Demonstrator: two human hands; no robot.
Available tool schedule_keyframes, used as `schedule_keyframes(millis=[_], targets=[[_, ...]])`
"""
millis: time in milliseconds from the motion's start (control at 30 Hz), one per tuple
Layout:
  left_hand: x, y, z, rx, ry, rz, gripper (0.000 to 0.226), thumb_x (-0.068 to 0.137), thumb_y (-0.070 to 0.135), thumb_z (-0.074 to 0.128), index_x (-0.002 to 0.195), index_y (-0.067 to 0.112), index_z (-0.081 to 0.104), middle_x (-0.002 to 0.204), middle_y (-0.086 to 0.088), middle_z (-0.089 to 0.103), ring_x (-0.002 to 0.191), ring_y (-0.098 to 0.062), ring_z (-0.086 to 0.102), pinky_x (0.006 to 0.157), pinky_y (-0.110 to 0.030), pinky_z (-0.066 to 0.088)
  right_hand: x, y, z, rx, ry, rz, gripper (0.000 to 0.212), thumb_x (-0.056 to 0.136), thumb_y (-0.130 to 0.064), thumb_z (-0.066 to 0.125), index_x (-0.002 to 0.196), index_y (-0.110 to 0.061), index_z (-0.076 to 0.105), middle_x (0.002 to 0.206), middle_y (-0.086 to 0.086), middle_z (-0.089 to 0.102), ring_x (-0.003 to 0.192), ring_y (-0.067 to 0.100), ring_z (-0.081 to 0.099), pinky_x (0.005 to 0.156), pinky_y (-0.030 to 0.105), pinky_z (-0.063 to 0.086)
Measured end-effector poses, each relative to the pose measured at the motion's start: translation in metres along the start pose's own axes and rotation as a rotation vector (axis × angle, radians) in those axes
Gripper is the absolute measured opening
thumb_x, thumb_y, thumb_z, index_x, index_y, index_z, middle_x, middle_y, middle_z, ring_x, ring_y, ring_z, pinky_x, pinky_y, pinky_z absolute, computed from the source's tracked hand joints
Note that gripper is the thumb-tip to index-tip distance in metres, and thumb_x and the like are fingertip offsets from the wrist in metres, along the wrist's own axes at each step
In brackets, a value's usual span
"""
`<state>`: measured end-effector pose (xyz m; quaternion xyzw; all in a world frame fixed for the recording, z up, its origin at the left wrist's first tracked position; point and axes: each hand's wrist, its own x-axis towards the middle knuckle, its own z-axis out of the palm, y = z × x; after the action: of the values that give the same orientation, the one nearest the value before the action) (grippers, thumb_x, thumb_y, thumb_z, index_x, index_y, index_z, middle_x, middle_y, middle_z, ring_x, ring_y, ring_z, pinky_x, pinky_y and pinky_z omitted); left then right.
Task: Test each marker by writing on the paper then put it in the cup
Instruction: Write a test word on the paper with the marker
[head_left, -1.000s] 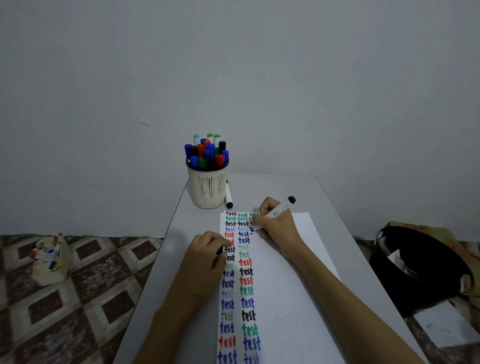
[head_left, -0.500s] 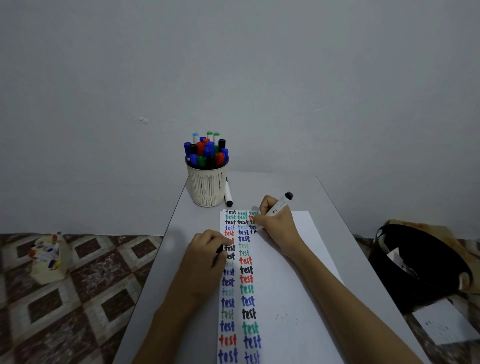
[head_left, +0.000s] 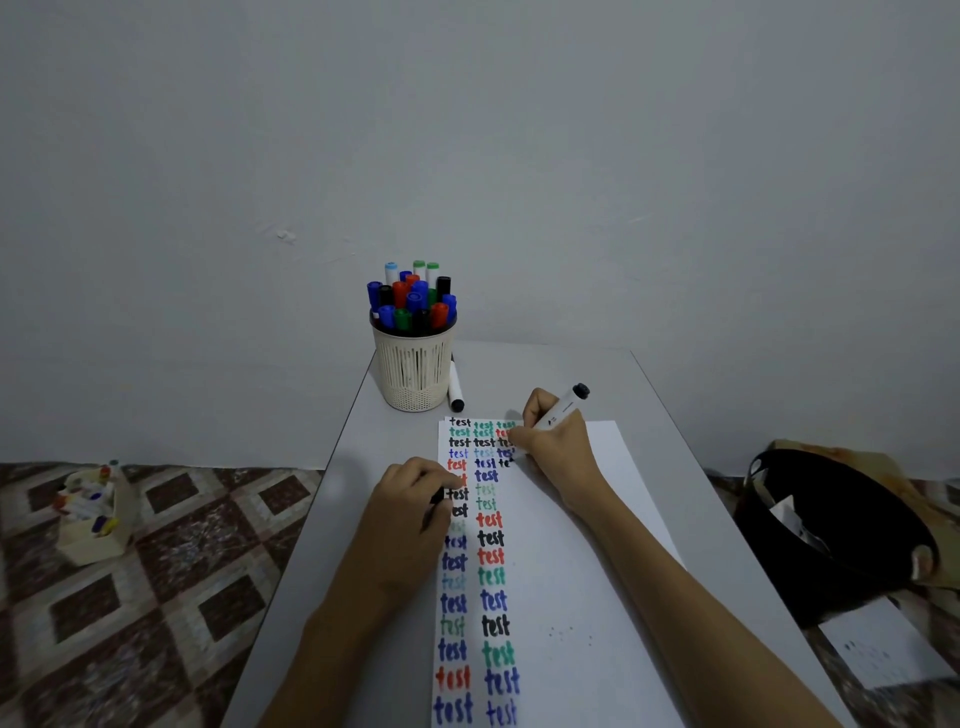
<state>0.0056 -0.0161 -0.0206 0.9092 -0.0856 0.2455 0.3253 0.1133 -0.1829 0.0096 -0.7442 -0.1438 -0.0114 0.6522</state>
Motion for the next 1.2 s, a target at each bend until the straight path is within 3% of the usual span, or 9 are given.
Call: schedule_keyframes(millis=[233,400,467,567,733,833,967,1133,1200], targets=[[0.000,0.000,0.000,0.009,-0.013,-0.008,0.032,0.085,0.026,0.040,0.099,0.012,0.066,0.100,-0.001,0.061,0.094,-0.014,0.053,0.080,-0.023,0.045,0.000,-0.001,0.000,0.019,-0.017,0.021,0.038,0.079,0.015,0.060,0.062,-0.010,0.037,0.065,0.010,0.052,0.076,0.023,0.067,0.054,0.027,0.053],[-0.001,0.005,-0.003,-0.013,-0.026,-0.027,0.045,0.079,0.037,0.036,0.100,0.011,0.065,0.103,0.000,0.060,0.097,-0.012,0.051,0.080,-0.010,0.035,0.000,-0.001,-0.003,0.063,0.045,0.049,0.035,0.079,0.017,0.057,0.064,-0.008,0.037,0.055,-0.001,0.052,0.061,0.012,0.066,0.047,0.024,0.049],[-0.001,0.006,-0.003,-0.031,-0.028,-0.044,0.047,0.077,0.036,0.035,0.102,0.010,0.065,0.104,0.000,0.059,0.098,-0.011,0.050,0.081,-0.014,0.040,0.000,-0.002,-0.001,0.027,0.050,0.039,0.036,0.079,0.017,0.056,0.064,-0.009,0.036,0.054,-0.003,0.050,0.059,0.008,0.064,0.047,0.023,0.049],[-0.001,0.006,-0.003,-0.033,-0.020,-0.047,0.035,0.080,0.016,0.039,0.103,0.010,0.065,0.104,0.000,0.059,0.098,-0.012,0.050,0.083,-0.024,0.047,0.000,-0.002,0.000,0.008,0.051,0.006,0.037,0.079,0.020,0.052,0.063,-0.009,0.034,0.055,0.000,0.043,0.051,0.005,0.054,0.044,0.018,0.044],[0.000,0.004,-0.002,-0.008,-0.010,-0.029,0.037,0.081,0.006,0.039,0.107,0.008,0.065,0.102,-0.003,0.060,0.096,-0.016,0.052,0.082,-0.022,0.045,0.000,0.000,-0.002,0.027,0.040,0.003,0.036,0.080,0.017,0.053,0.064,-0.010,0.036,0.058,0.000,0.047,0.058,0.009,0.059,0.047,0.023,0.047],[0.001,0.006,-0.003,0.010,0.002,-0.011,0.038,0.088,0.016,0.035,0.112,0.007,0.063,0.100,-0.007,0.062,0.092,-0.020,0.056,0.078,-0.022,0.044,0.001,0.001,0.000,0.002,0.033,-0.014,0.037,0.079,0.017,0.054,0.062,-0.011,0.035,0.058,0.001,0.047,0.059,0.010,0.059,0.047,0.023,0.047],[0.001,0.009,-0.005,-0.037,0.014,-0.048,0.047,0.088,0.030,0.031,0.120,0.008,0.057,0.106,-0.007,0.062,0.094,-0.019,0.057,0.081,-0.029,0.048,0.003,0.001,-0.001,0.040,0.011,0.006,0.038,0.077,0.018,0.055,0.061,-0.011,0.036,0.061,0.010,0.043,0.065,0.024,0.053,0.051,0.025,0.049],[-0.002,0.009,-0.009,-0.201,0.062,-0.146,0.030,0.083,0.023,0.045,0.109,0.016,0.060,0.102,0.001,0.066,0.093,-0.008,0.061,0.082,-0.028,0.052,-0.003,-0.004,-0.008,0.381,0.074,0.007,0.035,0.080,0.016,0.060,0.067,-0.009,0.041,0.055,0.006,0.044,0.044,0.012,0.042,0.045,0.023,0.045],[-0.001,0.009,-0.011,-0.223,0.084,-0.129,0.027,0.083,0.021,0.048,0.106,0.015,0.062,0.099,0.002,0.066,0.091,-0.004,0.061,0.080,-0.023,0.052,-0.005,-0.009,-0.013,0.537,0.040,0.020,0.030,0.080,0.010,0.066,0.070,-0.010,0.045,0.062,0.009,0.050,0.048,0.015,0.046,0.045,0.022,0.044]])
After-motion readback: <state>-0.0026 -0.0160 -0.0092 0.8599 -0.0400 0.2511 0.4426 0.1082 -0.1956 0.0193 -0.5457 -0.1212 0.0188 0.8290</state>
